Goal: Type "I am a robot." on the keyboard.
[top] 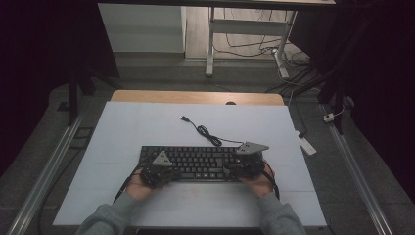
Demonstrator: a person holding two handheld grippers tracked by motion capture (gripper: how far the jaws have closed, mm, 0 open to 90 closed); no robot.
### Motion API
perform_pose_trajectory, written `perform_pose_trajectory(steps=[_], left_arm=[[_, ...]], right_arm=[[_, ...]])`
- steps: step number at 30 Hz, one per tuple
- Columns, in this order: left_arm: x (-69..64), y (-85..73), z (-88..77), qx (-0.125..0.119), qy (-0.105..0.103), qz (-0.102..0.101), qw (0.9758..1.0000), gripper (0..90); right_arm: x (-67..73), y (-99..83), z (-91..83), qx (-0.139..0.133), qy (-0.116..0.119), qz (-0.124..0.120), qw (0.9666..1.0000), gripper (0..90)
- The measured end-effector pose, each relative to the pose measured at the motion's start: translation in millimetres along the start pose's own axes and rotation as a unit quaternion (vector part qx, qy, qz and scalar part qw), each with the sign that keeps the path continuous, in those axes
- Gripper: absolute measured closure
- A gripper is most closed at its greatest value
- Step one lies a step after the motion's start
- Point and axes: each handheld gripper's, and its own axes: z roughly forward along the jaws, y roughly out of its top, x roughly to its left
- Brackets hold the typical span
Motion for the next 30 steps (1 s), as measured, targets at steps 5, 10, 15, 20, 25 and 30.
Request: perform_pose_trajectory(steps=[5,10,15,20,25,30], left_arm=[[-1.6,0.9,-2.3,-0.001,0.008,0.006,0.9999,89.0],[-1.4,3.4,-14.1,-0.032,0.004,0.002,0.9995,87.1],[1.3,5.3,-26.7,-0.066,-0.003,-0.013,0.9977,65.6],[8.3,5.1,-37.4,-0.087,0.001,-0.035,0.9956,51.1],[18.0,2.7,-45.8,-0.090,0.005,-0.054,0.9944,44.1],[22.6,1.1,-49.9,-0.090,0.010,-0.064,0.9938,41.8]], right_arm=[[0.5,0.3,-0.5,0.000,-0.003,-0.001,1.0000,46.2],[0.0,0.2,-0.3,-0.003,-0.001,0.000,1.0000,46.2],[-0.1,0.1,-0.5,-0.004,-0.002,0.001,1.0000,46.2],[0.1,0.2,-0.7,-0.004,-0.002,0.001,1.0000,46.2],[-0.2,0.0,-1.0,-0.004,-0.002,0.002,1.0000,46.2],[0.0,0.1,-0.9,-0.005,-0.002,0.001,1.0000,46.2]])
